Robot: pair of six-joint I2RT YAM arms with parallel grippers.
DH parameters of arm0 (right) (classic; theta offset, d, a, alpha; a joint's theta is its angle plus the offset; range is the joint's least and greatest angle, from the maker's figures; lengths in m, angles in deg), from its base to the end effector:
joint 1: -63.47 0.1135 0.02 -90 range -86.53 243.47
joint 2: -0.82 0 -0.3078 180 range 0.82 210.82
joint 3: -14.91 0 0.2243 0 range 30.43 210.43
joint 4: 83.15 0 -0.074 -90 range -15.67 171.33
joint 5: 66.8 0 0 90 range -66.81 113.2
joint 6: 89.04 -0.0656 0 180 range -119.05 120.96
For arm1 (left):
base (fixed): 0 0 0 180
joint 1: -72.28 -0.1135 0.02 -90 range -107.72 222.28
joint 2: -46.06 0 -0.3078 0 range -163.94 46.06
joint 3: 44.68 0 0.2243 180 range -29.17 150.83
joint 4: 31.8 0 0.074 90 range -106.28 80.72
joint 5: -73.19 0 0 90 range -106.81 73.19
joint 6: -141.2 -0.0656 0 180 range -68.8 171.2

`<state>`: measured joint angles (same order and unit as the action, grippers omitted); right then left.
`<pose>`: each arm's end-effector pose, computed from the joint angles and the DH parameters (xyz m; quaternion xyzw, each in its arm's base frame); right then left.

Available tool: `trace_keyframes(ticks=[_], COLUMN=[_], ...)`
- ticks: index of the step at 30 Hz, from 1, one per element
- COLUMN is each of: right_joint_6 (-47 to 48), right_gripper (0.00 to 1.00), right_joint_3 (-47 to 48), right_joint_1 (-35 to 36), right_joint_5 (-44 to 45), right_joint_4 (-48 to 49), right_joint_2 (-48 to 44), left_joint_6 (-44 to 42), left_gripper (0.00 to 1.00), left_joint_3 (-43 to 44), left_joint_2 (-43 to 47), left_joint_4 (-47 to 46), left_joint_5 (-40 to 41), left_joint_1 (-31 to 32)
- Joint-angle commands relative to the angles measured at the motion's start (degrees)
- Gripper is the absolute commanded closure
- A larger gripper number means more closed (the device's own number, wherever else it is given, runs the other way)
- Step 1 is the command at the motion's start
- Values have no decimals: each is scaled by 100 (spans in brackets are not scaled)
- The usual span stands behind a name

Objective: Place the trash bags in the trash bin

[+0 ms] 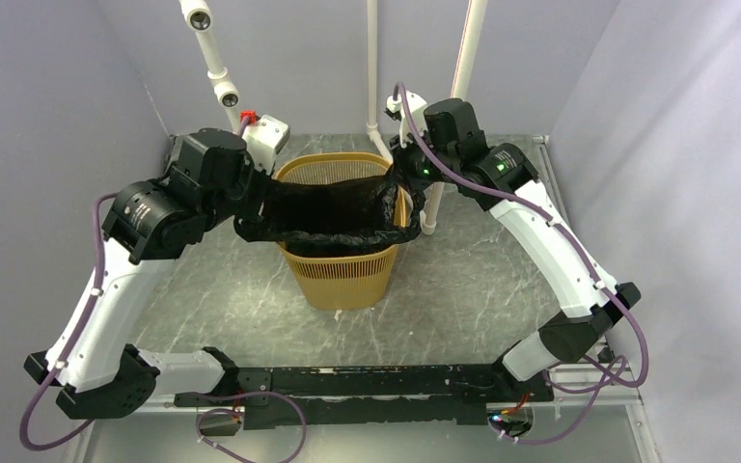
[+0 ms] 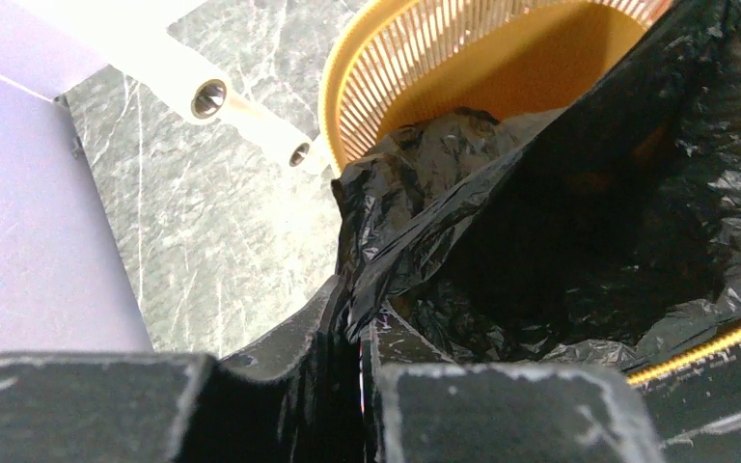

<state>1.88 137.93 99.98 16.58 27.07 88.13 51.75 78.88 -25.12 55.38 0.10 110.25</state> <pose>0.2390 0.1863 0.4739 -0.3086 0.8265 0.1916 0.4302 0.1457 -0.0895 0.5045 0.2167 0.8521 -0.0282 0.4756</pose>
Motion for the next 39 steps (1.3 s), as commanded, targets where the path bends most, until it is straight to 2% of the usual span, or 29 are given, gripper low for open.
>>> trace_keyframes(ticks=[1,5,10,17,23,31,39], right_joint_6=[-298,-337,-263,-198,-188,-148,-220], right_gripper=[93,92,84,86,85,75,75], right_joint_3=[-123,-152,-156,108,4,79,474], right_joint_1=[-26,-31,-48,-62,-70,-82,-118], right_joint_5=[405,627,754,1297,1519,1914,2071], right_joint_4=[793,1068,1278,1281,1544,1699,1404], right_joint_2=[-302,-246,-47,398,434,570,1035], left_joint_6=[-243,-331,-443,-512,-632,-767,-540], left_gripper=[82,80,77,75,75,69,68], left_joint_3=[-162,-294,-520,-638,-713,-571,-865], left_joint_2=[-30,-195,-267,-610,-786,-1045,-1136], left_joint_4=[-723,-969,-1445,-1652,-1771,-1836,-2036], left_joint_5=[235,184,13,-301,-629,-786,-994], left_joint_1=[-209,-491,-869,-1333,-1713,-1981,-2039])
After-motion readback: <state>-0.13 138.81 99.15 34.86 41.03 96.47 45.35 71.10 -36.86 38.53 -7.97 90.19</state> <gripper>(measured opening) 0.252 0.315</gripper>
